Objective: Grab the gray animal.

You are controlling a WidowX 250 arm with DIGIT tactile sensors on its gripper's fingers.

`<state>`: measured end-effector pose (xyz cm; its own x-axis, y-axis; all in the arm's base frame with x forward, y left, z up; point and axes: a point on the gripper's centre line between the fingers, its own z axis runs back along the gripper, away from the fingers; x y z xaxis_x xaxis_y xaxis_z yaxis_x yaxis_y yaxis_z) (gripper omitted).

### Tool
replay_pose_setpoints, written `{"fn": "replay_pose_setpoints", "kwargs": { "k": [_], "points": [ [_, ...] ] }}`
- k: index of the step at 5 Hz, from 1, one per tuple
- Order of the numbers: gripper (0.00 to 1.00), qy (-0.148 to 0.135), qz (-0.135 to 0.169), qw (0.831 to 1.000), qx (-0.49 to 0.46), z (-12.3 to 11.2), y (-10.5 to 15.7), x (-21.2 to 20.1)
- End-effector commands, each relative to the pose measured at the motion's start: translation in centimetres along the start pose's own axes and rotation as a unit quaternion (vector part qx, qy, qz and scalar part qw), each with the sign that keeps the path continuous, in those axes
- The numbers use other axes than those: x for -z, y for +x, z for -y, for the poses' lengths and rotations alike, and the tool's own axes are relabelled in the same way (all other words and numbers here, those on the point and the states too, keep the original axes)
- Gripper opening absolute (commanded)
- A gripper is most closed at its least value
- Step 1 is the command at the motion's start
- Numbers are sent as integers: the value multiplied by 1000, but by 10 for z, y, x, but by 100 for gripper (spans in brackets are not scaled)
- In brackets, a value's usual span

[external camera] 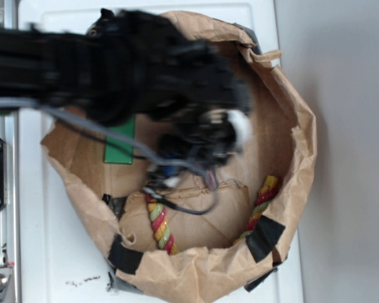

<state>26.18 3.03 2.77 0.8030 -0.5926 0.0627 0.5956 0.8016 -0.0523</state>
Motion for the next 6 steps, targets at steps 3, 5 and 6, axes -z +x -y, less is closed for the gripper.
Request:
{"fn": "replay_pose_setpoints", "kwargs": {
  "k": [3,5,6],
  "points": [
    [0,-73,79,993,-41,-23,59,-90],
    [0,-144,105,983,-38,-25,36,-149],
    [0,-139,122,983,-23,-23,26,-153]
  ]
}}
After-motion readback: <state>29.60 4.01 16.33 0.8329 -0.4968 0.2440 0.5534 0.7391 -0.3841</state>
